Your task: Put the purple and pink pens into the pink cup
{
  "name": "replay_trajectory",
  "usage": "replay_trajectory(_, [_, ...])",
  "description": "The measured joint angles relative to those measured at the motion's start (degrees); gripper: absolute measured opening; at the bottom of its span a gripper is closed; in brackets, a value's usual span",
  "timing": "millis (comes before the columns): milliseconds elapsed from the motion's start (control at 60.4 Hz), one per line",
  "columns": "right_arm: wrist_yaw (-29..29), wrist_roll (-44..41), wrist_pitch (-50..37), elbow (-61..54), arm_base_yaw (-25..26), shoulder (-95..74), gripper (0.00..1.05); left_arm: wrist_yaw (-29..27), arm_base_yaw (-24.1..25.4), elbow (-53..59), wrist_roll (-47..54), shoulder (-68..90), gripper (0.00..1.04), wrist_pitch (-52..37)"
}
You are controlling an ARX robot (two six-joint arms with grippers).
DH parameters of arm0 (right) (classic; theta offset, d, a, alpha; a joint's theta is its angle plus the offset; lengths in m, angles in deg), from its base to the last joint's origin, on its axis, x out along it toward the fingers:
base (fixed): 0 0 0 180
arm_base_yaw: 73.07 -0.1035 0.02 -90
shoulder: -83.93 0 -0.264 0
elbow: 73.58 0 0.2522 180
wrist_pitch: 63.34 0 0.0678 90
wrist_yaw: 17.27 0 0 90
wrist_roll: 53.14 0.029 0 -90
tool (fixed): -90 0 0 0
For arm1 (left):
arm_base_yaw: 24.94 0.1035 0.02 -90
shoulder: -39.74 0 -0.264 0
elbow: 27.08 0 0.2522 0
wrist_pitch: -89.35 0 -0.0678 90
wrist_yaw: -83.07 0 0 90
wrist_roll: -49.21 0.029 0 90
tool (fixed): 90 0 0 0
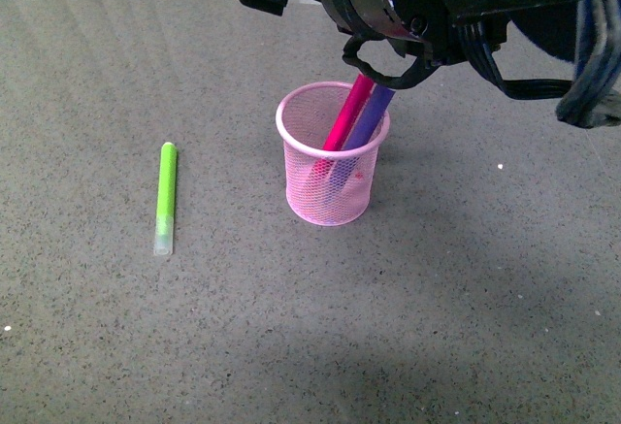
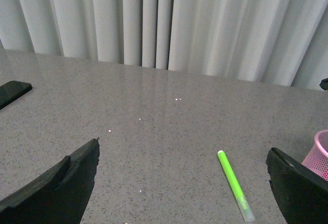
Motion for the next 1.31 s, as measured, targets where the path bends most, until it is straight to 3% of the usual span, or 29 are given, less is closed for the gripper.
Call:
replay_trajectory(132, [1.2, -1.6, -0.2, -0.3, 1.2, 3.4, 0.99, 0.0, 0.0, 0.0, 0.0, 0.0, 0.97, 0.0])
replay_trajectory(298, [5.2, -8.2, -1.9, -2.6, 5.7, 11.3, 0.97, 0.0, 0.0, 0.0, 0.0, 0.0, 0.97, 0.0])
replay_trajectory(563, [15.0, -13.5, 3.5, -19.7, 26.3, 31.1, 0.97, 0.0, 0.0, 0.0, 0.0, 0.0, 0.97, 0.0])
replay_trajectory(762, [17.1, -3.7, 12.7, -33.6, 45.3, 47.5, 0.97, 0.0, 0.0, 0.0, 0.0, 0.0, 0.97, 0.0])
replay_trajectory(894, [17.0, -1.4, 15.5, -38.6, 48.9, 50.1, 0.97, 0.0, 0.0, 0.0, 0.0, 0.0, 0.97, 0.0])
replay_trajectory(977, [33.3, -8.5, -1.7, -44.0, 50.8, 48.7, 0.85, 0.0, 0.0, 0.0, 0.0, 0.0, 0.97, 0.0])
replay_trajectory(1043, [42.0, -16.1, -12.5, -48.3, 49.9, 49.8, 0.75, 0.0, 0.0, 0.0, 0.0, 0.0, 0.97, 0.0])
replay_trajectory(1126, [43.6, -21.3, -17.0, -50.9, 47.5, 53.1, 0.63, 0.0, 0.0, 0.0, 0.0, 0.0, 0.97, 0.0])
replay_trajectory(1308, [38.9, -25.7, -14.2, -54.6, 42.9, 60.7, 0.33, 0.0, 0.0, 0.0, 0.0, 0.0, 0.97, 0.0])
